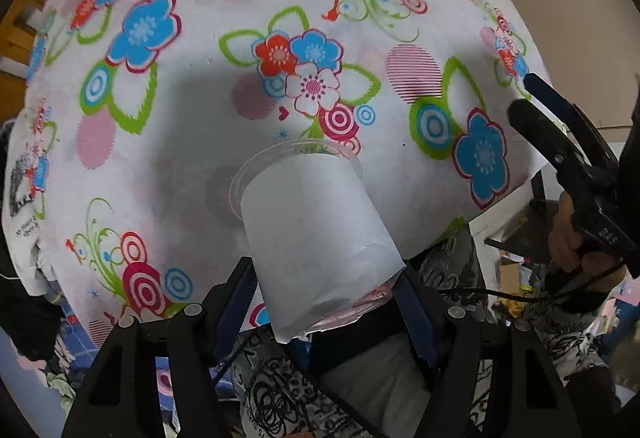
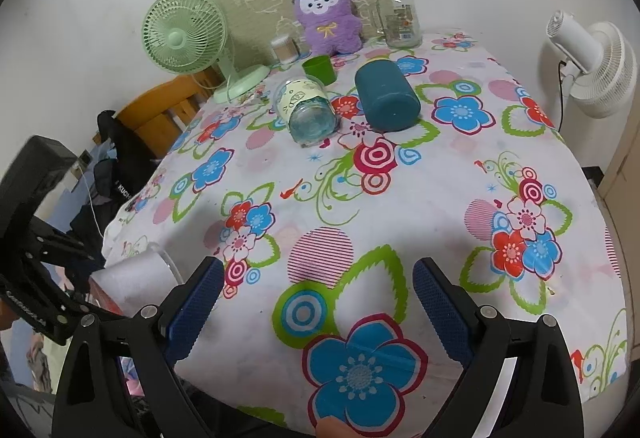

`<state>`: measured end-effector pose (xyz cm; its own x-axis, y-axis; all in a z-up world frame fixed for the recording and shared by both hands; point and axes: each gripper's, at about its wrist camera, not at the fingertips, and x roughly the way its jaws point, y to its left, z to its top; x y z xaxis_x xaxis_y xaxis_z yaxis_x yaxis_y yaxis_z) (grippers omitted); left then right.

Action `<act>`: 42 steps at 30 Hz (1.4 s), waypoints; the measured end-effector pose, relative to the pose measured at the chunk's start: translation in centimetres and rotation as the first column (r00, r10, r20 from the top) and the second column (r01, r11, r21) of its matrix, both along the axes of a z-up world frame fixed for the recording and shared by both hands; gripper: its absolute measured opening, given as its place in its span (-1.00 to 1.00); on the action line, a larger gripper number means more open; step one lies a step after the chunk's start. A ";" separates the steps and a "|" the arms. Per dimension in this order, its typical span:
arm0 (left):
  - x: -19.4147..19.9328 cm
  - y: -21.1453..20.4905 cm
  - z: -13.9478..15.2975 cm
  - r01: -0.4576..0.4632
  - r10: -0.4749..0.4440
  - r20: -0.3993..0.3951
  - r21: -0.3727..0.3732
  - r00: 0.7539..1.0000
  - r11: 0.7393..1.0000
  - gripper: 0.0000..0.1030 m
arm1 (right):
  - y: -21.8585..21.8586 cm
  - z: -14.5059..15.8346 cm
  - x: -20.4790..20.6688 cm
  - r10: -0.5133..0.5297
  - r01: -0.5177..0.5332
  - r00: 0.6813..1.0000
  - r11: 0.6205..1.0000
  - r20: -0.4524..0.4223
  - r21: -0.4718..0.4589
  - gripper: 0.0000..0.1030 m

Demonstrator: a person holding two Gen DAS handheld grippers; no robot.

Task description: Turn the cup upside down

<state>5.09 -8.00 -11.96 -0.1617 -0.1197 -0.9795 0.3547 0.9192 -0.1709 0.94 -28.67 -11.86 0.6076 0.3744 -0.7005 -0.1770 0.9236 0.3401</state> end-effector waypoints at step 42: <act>2.5 2.9 1.2 -0.044 0.046 0.114 -0.019 0.992 0.999 0.86 | 3.7 0.7 0.7 0.053 -0.053 0.999 0.992 0.003 -0.112 0.96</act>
<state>7.63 -5.14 -10.80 -0.0423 -0.1401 -0.9892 0.3309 0.9323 -0.1462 1.60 -24.98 -11.15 0.5932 0.3260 -0.7360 -0.2286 0.9449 0.2344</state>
